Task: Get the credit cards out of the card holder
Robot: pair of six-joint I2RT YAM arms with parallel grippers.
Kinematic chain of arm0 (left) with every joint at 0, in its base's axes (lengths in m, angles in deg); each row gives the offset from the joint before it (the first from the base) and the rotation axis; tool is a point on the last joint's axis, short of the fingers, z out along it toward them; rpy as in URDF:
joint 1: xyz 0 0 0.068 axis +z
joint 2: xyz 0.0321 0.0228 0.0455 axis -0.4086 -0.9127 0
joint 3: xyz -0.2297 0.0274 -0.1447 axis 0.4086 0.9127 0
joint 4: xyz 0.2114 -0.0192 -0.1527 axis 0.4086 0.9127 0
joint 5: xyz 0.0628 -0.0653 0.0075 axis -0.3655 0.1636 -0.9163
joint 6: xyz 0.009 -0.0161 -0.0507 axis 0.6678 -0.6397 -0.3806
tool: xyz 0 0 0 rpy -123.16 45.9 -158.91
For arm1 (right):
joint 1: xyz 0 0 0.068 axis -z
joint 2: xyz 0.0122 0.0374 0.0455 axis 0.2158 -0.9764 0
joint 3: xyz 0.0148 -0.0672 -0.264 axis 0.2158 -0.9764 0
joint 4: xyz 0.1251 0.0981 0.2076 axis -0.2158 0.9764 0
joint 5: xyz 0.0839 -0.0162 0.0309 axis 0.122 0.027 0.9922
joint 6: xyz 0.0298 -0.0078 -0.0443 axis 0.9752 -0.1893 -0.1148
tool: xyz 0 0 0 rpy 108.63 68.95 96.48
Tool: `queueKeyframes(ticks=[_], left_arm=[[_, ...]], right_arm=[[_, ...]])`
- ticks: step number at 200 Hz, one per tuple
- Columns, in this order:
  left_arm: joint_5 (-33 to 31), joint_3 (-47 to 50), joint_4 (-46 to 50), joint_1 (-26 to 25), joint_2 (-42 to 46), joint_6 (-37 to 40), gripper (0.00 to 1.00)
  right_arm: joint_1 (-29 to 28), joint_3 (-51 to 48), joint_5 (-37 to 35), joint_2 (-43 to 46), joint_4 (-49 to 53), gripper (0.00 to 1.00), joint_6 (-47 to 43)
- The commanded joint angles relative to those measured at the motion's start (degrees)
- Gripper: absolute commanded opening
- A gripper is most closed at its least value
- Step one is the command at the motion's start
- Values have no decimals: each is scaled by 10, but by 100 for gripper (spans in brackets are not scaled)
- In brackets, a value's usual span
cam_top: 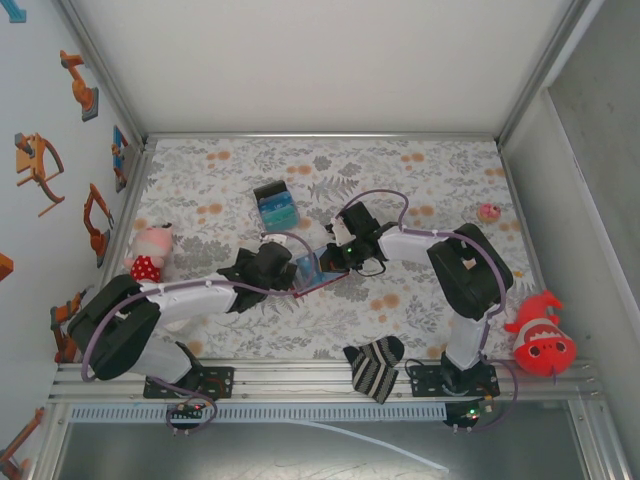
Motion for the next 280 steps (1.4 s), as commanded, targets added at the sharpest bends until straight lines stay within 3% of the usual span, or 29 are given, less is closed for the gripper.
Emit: queueKeyframes(ticks=[1, 58, 160, 190, 215, 247, 280], left_arm=[[19, -30, -17, 1, -24, 25, 97], [32, -68, -35, -6, -110, 33, 97], [15, -52, -16, -4, -119, 41, 97], [15, -60, -13, -5, -127, 45, 97], [18, -61, -12, -5, -128, 44, 97], [18, -57, -9, -5, -127, 40, 97], [20, -52, -9, -5, -122, 33, 97]], right_arm=[[2, 9, -12, 14, 24, 0, -5], [1, 7, -12, 16, 28, 0, -5], [23, 7, -34, 42, 54, 0, -23], [23, -5, 11, 47, 15, 0, -7], [23, -19, 49, 46, -34, 12, 15], [24, -28, 68, 37, -68, 19, 30], [24, -29, 67, 24, -77, 16, 35]])
